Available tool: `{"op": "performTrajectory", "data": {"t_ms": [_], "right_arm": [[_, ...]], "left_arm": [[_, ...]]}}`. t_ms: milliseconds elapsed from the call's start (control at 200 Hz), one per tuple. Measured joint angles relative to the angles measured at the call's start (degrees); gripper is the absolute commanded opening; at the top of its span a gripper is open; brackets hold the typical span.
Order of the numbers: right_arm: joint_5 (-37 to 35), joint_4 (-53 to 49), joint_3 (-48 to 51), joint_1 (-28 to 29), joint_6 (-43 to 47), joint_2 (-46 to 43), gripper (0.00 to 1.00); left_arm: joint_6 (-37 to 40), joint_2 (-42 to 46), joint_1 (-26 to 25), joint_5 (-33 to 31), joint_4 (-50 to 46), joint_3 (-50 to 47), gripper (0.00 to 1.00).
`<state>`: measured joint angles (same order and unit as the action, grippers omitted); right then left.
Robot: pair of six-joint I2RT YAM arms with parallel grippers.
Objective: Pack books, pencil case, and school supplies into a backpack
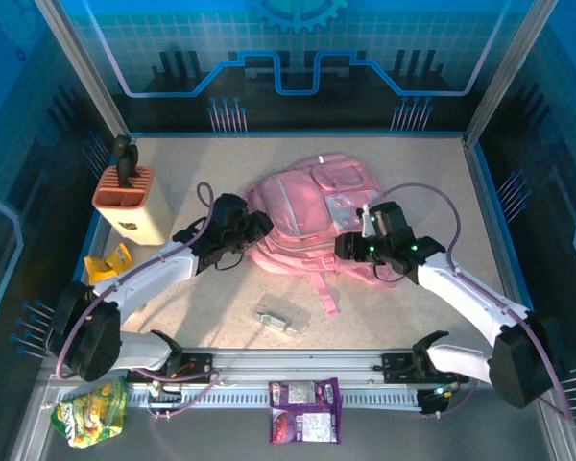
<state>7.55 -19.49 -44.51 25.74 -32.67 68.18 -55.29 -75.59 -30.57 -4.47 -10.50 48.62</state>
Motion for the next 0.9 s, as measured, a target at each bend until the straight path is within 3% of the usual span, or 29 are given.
{"op": "performTrajectory", "data": {"t_ms": [390, 630, 715, 900], "right_arm": [[5.84, 3.78, -10.78, -1.77, -5.53, 15.08, 0.49], [5.75, 4.50, -13.09, -1.79, -7.54, 19.47, 0.51], [5.79, 4.57, -14.34, -1.79, -7.74, 21.53, 0.47], [5.77, 6.75, -14.58, -1.79, -9.11, 23.02, 0.22]], "left_arm": [[4.44, -2.32, -10.62, -9.03, -4.26, 4.83, 0.99], [4.92, -5.53, -13.70, -12.26, -4.74, 7.30, 0.99], [4.92, -6.03, -14.34, -13.38, -5.20, 8.11, 0.99], [5.38, -6.32, -15.63, -16.37, -7.21, 9.35, 0.99]]}}
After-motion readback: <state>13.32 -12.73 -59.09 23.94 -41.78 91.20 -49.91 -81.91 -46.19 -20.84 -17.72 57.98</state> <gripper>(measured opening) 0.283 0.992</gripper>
